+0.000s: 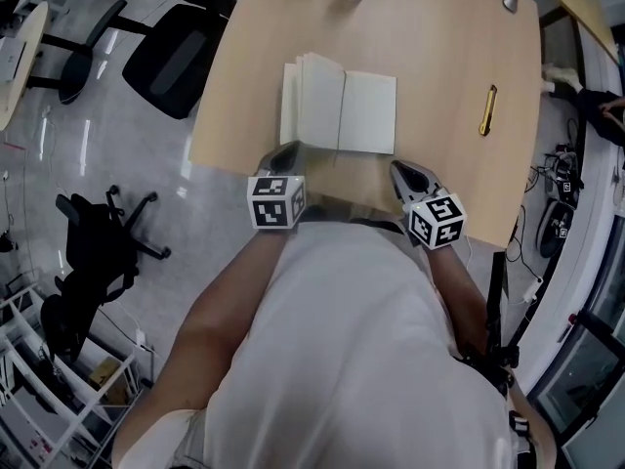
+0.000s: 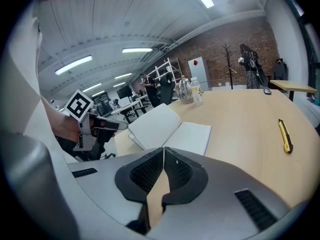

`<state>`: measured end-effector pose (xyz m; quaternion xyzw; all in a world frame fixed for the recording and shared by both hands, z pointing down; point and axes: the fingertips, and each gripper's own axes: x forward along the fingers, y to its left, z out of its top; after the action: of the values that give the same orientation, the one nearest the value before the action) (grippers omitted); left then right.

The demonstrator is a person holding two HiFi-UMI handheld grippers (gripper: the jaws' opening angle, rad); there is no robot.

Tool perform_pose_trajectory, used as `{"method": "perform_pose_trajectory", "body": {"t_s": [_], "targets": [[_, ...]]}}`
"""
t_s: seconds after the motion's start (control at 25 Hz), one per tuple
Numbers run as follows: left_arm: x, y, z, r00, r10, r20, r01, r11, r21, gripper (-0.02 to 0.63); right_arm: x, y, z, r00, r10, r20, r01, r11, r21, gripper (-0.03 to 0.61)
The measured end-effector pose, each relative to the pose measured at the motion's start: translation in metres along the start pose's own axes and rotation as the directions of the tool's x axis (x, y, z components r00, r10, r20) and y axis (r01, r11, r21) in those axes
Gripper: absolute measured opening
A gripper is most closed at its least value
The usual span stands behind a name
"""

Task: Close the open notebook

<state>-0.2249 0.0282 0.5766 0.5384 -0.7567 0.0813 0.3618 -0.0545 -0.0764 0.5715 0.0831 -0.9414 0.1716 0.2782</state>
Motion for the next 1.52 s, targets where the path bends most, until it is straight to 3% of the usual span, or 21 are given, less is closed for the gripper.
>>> {"method": "perform_pose_trajectory", "body": {"t_s": [0.32, 0.6, 0.96, 1.16, 1.32, 1.44, 1.52], "targets": [[0.003, -0.052, 0.015, 0.997, -0.074, 0.003, 0.073, 0.991, 0.115, 0.006, -0.024, -0.023, -0.014, 0.999, -0.036, 0.033, 0.034, 0.997, 0.068, 0.018], [0.032, -0.102, 0.011, 0.984, -0.166, -0.064, 0.176, 0.959, 0.221, 0.006, -0.044, -0.044, -0.028, 0.995, -0.085, 0.055, 0.078, 0.989, 0.125, 0.018], [0.085, -0.149, -0.03, 0.917, -0.284, -0.279, 0.357, 0.897, 0.26, 0.006, -0.082, -0.068, -0.052, 0.982, -0.179, 0.055, 0.165, 0.966, 0.197, 0.018], [0.109, -0.162, -0.052, 0.874, -0.28, -0.396, 0.41, 0.863, 0.296, 0.006, -0.101, -0.083, -0.064, 0.971, -0.232, 0.053, 0.213, 0.947, 0.24, 0.018], [0.122, -0.167, -0.067, 0.851, -0.244, -0.465, 0.415, 0.855, 0.311, 0.006, -0.112, -0.09, -0.071, 0.965, -0.257, 0.051, 0.235, 0.935, 0.266, 0.017], [0.128, -0.166, -0.08, 0.849, -0.196, -0.491, 0.395, 0.853, 0.343, 0.008, -0.116, -0.092, -0.073, 0.963, -0.266, 0.052, 0.242, 0.931, 0.274, 0.018], [0.129, -0.169, -0.083, 0.86, -0.182, -0.476, 0.386, 0.843, 0.374, 0.008, -0.118, -0.094, -0.073, 0.962, -0.266, 0.055, 0.241, 0.931, 0.275, 0.017]]}}
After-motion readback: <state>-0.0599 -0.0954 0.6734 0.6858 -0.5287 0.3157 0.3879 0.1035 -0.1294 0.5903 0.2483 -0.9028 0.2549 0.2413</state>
